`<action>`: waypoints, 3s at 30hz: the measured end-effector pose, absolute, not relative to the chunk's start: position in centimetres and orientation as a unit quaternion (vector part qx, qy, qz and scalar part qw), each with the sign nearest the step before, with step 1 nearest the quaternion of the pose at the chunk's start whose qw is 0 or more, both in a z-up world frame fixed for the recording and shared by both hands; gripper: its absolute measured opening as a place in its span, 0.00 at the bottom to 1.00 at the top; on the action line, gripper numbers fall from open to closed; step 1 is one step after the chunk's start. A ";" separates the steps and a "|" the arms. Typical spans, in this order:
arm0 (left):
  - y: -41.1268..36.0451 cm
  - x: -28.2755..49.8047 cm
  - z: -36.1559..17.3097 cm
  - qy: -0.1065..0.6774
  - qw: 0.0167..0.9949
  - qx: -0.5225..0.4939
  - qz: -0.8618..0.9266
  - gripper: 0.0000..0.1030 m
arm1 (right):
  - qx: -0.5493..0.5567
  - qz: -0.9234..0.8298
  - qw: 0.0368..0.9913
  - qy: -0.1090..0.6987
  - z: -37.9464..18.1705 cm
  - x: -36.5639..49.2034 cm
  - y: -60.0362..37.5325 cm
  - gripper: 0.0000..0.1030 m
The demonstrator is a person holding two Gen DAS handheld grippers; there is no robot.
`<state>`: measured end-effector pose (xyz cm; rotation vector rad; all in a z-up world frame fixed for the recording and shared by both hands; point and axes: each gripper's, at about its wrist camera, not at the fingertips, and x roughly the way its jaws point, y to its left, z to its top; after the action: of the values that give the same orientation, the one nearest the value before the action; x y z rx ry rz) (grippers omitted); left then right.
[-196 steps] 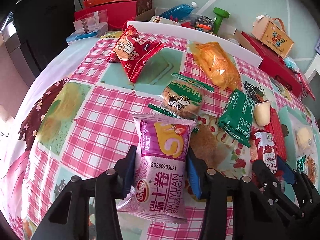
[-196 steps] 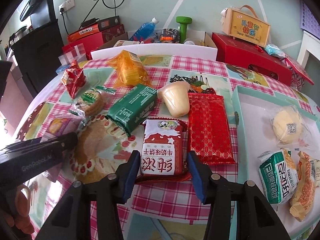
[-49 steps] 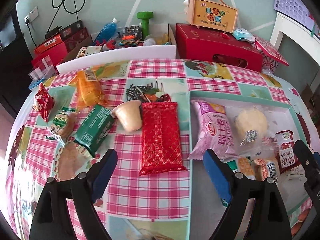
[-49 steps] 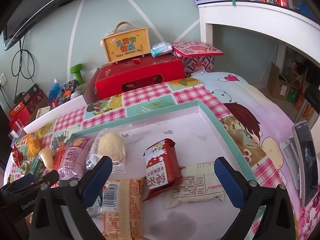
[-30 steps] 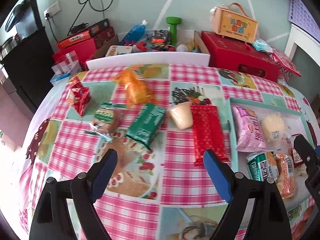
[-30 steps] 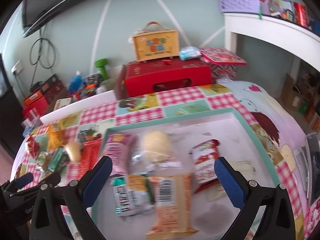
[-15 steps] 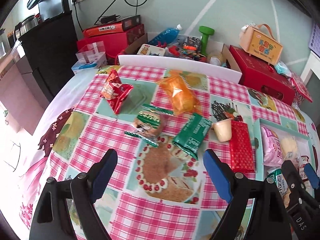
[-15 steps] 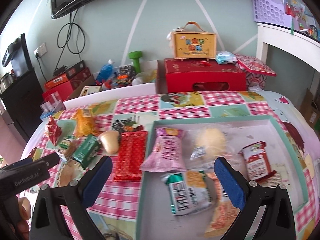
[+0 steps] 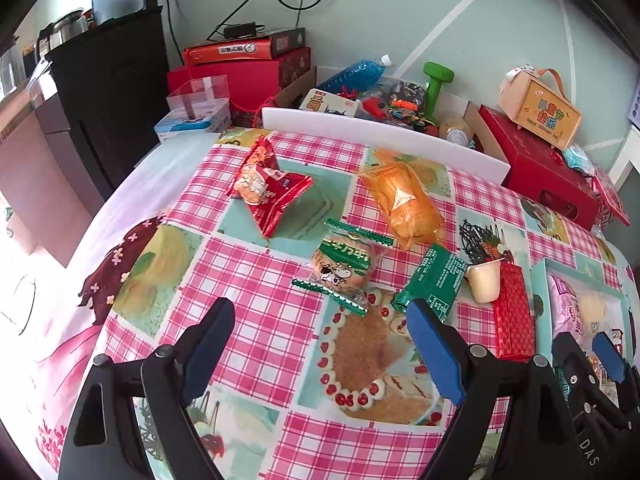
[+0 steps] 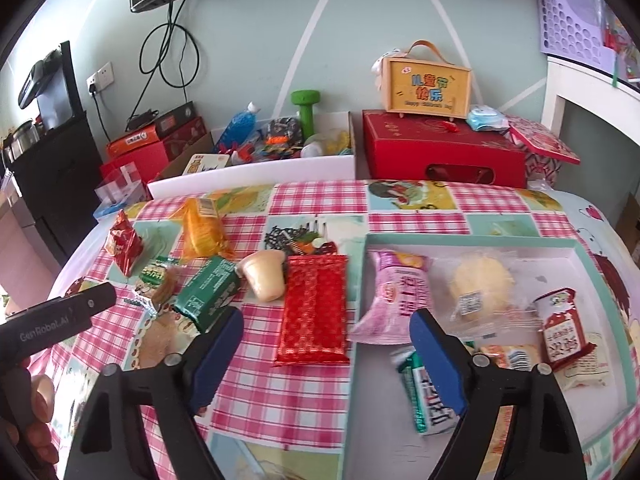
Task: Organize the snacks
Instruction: 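Grasp the red patterned packet with right tool while left tool grasps green packet, then lift the red packet and green packet off the table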
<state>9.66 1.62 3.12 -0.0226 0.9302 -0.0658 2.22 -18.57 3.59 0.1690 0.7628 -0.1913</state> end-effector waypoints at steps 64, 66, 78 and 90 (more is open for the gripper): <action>-1.2 10.2 -3.2 0.502 0.854 -0.035 -0.133 0.42 | 0.035 -0.057 0.873 0.484 -2.2 8.9 -16.0 0.47; -1.1 10.0 -3.1 0.502 0.854 -0.034 -0.133 0.42 | 0.026 -0.058 0.872 0.486 -2.2 8.6 -15.5 0.47; -0.8 9.9 -3.1 0.501 0.854 -0.039 -0.137 0.42 | -0.018 -0.084 0.870 0.485 -2.6 8.9 -14.3 0.49; -1.0 9.8 -3.1 0.500 0.855 -0.039 -0.134 0.42 | -0.008 -0.088 0.886 0.455 -2.3 6.6 -14.2 0.33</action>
<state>9.76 -0.96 -3.06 -0.0819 1.0522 -0.2813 6.62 -14.18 -2.25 -0.0175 0.9462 -0.1825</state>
